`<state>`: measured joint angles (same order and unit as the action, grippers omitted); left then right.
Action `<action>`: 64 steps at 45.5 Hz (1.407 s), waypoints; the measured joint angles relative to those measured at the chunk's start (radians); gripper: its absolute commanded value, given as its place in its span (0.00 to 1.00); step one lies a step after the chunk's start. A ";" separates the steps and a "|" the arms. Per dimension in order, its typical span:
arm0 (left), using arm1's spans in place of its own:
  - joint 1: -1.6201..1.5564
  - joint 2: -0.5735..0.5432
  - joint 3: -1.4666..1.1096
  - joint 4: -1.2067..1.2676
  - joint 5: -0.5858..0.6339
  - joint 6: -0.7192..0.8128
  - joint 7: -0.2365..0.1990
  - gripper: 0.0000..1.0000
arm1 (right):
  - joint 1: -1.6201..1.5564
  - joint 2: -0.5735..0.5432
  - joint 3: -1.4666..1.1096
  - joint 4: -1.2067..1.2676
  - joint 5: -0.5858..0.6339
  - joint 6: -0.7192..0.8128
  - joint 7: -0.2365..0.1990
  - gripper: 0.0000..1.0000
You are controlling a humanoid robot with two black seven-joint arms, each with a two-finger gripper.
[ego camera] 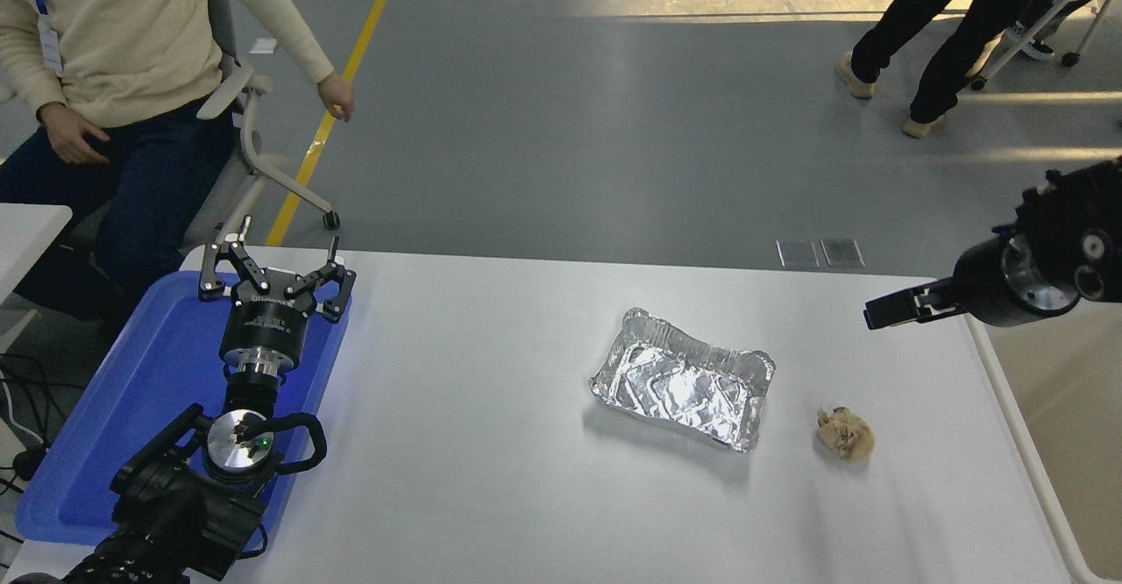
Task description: Pick up paper cup place in dustbin
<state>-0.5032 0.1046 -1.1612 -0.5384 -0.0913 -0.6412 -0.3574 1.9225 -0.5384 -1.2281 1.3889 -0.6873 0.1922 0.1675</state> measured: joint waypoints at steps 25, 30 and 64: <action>0.000 0.001 0.000 0.000 0.000 0.000 0.000 1.00 | 0.179 0.195 -0.081 0.157 0.166 0.073 0.002 1.00; 0.000 0.001 0.000 0.000 0.000 0.000 0.000 1.00 | 0.215 0.228 -0.070 0.183 0.217 0.119 0.003 1.00; 0.000 0.001 0.000 0.000 0.001 0.000 0.002 1.00 | 0.309 0.313 0.008 0.245 0.596 0.348 -0.001 1.00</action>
<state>-0.5031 0.1056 -1.1612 -0.5385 -0.0904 -0.6412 -0.3557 2.2319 -0.2255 -1.2202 1.6339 -0.0916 0.5402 0.1663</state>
